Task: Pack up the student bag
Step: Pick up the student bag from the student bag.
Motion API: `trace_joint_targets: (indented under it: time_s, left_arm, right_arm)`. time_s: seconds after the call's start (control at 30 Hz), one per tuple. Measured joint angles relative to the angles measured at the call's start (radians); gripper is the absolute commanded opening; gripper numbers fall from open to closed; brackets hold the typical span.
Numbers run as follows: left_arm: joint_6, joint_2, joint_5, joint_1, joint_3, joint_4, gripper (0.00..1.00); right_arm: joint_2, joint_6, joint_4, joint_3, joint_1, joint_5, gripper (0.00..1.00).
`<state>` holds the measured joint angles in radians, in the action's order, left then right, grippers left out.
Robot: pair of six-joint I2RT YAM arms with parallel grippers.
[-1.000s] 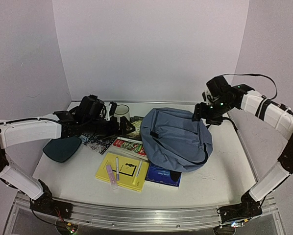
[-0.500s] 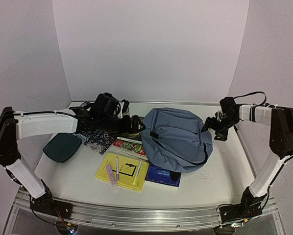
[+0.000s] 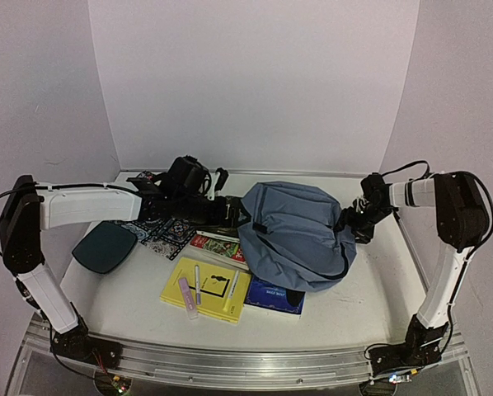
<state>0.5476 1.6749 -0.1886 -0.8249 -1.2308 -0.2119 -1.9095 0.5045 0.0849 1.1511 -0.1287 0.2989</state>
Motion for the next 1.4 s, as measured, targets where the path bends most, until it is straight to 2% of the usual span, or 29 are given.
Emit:
trace_joint_targets:
  time_s: [0.13,0.17,0.23,0.53,0.83,1.1,1.4]
  left_arm:
    - [-0.010,0.000,0.001,0.000,-0.001,-0.001,0.98]
    - [-0.012,0.000,0.002,-0.001,-0.007,-0.007,0.98]
    - [-0.017,-0.002,0.006,-0.001,-0.011,-0.010,0.98]
    - [-0.025,-0.009,0.019,-0.022,-0.089,-0.023,0.93]
    - [-0.026,0.033,-0.002,-0.081,-0.260,-0.023,0.61]
    - [-0.075,0.213,-0.108,-0.128,-0.466,-0.024,0.40]
    - [-0.172,0.353,-0.174,-0.132,-0.628,-0.023,0.36]
  right_arm:
    - [0.014,-0.009,-0.003,-0.001,0.001,0.029,0.15]
    - [0.030,-0.004,0.000,-0.002,0.001,0.035,0.13]
    - [0.064,-0.010,0.008,-0.002,0.001,0.047,0.01]
    - [0.317,-0.006,0.034,-0.003,-0.009,0.115,0.00]
    - [0.521,0.016,0.073,-0.003,-0.071,0.118,0.00]
    - [0.588,0.020,0.077,-0.003,-0.150,0.084,0.00]
    - [0.597,0.008,0.075,-0.009,-0.184,0.082,0.00]
